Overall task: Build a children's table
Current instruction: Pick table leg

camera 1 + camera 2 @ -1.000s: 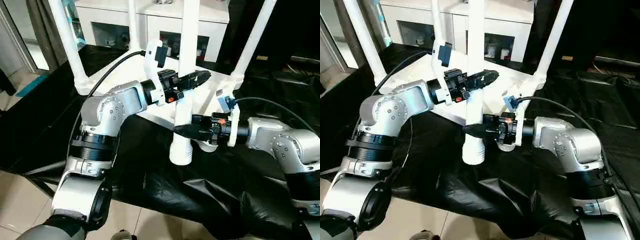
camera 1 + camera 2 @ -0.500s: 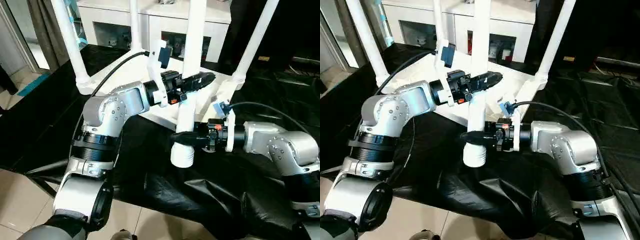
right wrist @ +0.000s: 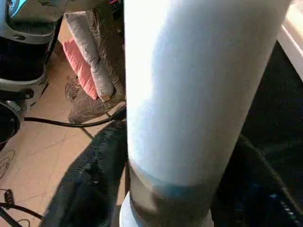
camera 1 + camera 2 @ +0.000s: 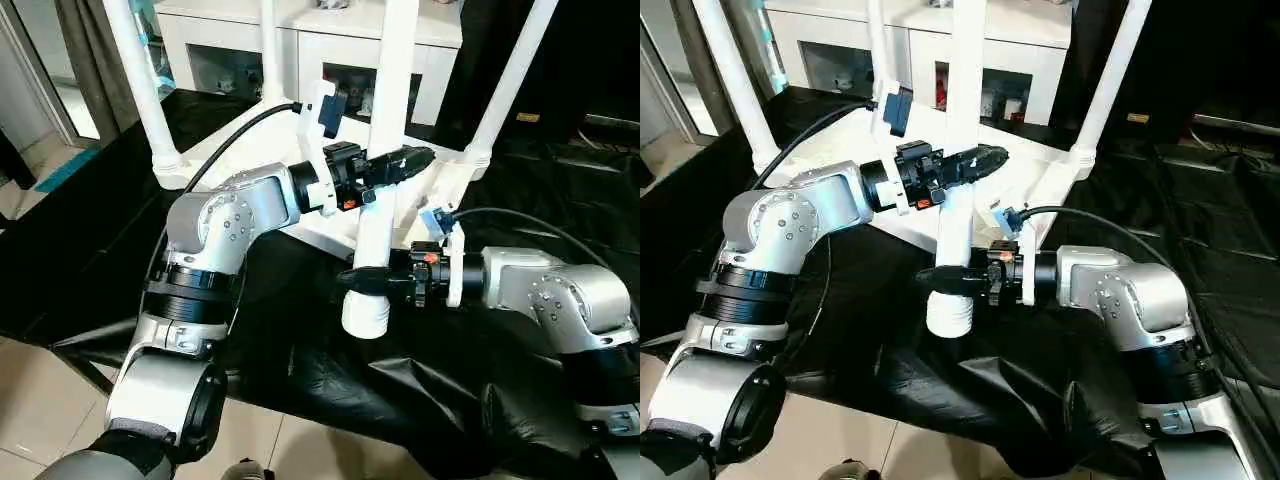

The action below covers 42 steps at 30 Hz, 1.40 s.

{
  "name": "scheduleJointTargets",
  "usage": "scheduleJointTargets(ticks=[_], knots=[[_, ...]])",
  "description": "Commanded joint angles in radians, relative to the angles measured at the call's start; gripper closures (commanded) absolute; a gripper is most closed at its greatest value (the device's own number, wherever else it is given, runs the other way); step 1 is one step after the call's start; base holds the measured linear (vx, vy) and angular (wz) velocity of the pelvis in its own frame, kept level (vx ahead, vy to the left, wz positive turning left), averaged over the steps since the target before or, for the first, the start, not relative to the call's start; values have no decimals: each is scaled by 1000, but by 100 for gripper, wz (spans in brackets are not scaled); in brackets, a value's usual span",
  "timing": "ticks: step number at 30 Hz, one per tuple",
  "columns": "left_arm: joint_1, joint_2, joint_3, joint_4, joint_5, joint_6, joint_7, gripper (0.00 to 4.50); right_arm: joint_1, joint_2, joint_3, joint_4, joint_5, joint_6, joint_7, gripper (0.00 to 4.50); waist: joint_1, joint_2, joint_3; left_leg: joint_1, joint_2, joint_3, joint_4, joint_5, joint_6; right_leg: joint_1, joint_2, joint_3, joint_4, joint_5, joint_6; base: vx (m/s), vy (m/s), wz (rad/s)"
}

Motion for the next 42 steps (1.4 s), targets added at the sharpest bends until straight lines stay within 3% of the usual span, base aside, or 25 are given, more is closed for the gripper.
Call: scheduleJointTargets(ticks=[1,6,20,22,25,32,36,42], knots=[[-26,-1,5,-28,-9,1,-6,268,1,1,-9,9,8,9,-5,220,2,-22,-82,15,37,-12,-60,-77,43,62,-74,52,-62,-201,-179,0,0,0],[-30,2,11,-24,-10,0,-4,268,3,8,-16,19,14,14,-4,256,2,-23,-82,15,37,-11,-60,-82,40,61,-73,52,-64,-214,-174,0,0,0],[-34,5,31,-14,-14,2,11,268,5,28,-32,32,13,-11,-8,261,3,-16,-83,16,37,-13,-60,-87,35,61,-73,51,-63,-199,-181,0,0,0],[-35,3,36,-14,-15,0,15,268,11,29,-30,29,-9,-51,-16,261,3,-16,-82,16,38,-13,-61,-93,31,61,-74,51,-63,-200,-182,0,0,0],[-38,3,39,-10,-14,-2,14,268,12,37,-38,35,-5,-62,-9,191,3,-15,-83,15,37,-14,-61,-93,32,63,-74,51,-63,-196,-183,0,0,0],[-34,7,32,-21,-14,6,0,268,12,37,-32,28,-16,-78,-14,161,3,-15,-82,16,37,-13,-61,-96,33,62,-73,51,-63,-198,-184,0,0,0],[-34,7,29,-22,-13,10,-5,268,11,35,-32,33,-16,-75,-11,161,3,-15,-83,16,37,-13,-61,-91,35,63,-73,51,-62,-191,-187,0,0,0],[-33,6,25,-26,-13,16,-14,268,7,32,-30,39,-12,-65,-1,215,3,-16,-83,16,37,-13,-60,-93,38,63,-73,51,-62,-195,-187,0,0,0]])
